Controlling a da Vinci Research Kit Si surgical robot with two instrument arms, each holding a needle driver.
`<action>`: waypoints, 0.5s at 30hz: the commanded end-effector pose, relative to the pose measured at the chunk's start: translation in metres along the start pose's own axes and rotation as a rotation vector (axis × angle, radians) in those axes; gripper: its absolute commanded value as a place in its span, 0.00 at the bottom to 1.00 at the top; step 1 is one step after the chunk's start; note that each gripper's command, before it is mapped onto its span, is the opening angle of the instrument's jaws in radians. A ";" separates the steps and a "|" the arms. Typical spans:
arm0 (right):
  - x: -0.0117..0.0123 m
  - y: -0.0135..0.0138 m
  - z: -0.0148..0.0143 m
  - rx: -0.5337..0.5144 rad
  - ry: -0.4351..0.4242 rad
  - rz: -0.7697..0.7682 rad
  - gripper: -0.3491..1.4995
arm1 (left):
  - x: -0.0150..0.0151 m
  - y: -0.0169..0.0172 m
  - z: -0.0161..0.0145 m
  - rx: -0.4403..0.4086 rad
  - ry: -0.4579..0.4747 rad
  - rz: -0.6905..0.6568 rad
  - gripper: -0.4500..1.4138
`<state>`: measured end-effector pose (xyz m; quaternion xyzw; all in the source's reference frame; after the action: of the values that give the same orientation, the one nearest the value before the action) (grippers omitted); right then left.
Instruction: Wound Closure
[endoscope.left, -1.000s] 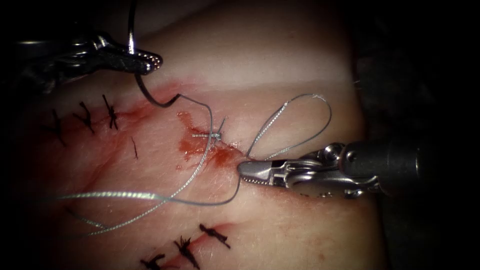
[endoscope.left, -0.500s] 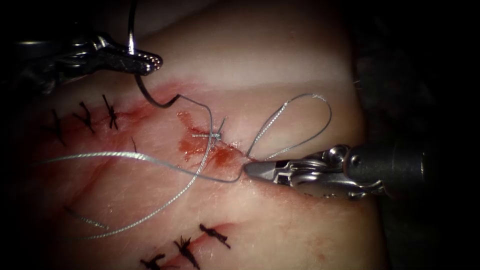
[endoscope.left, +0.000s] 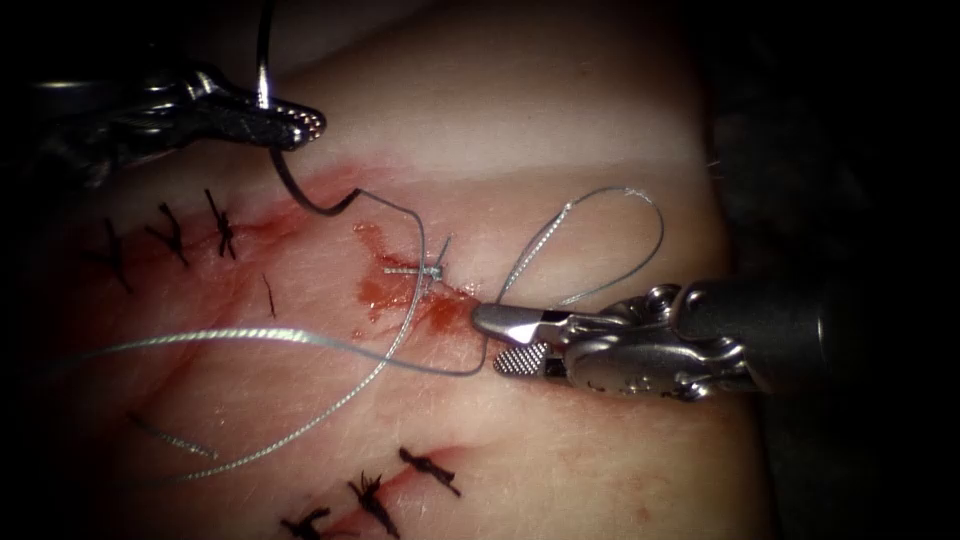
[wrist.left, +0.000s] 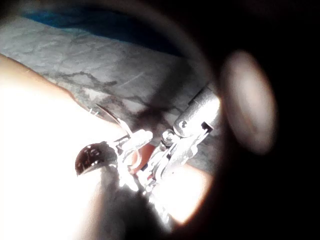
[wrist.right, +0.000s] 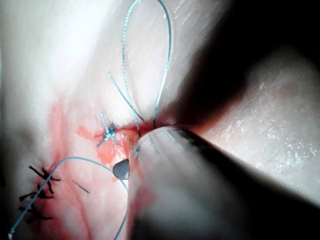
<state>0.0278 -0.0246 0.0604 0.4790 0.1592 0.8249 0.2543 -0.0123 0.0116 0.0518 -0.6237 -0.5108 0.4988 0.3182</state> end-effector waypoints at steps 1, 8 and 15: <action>0.0000 0.0000 0.0011 0.002 0.002 -0.001 0.40 | -0.0002 -0.0006 0.0003 -0.001 0.000 0.000 0.00; 0.0007 -0.0002 0.0014 0.008 0.008 -0.010 0.00 | -0.0002 -0.0006 0.0003 -0.001 -0.001 0.000 0.00; 0.0003 0.0002 0.0000 -0.007 -0.012 -0.114 0.00 | -0.0003 -0.0006 0.0003 -0.002 -0.001 0.000 0.00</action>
<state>0.0270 -0.0243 0.0605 0.4724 0.1815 0.8074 0.3033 -0.0123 0.0116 0.0518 -0.6235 -0.5116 0.4988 0.3174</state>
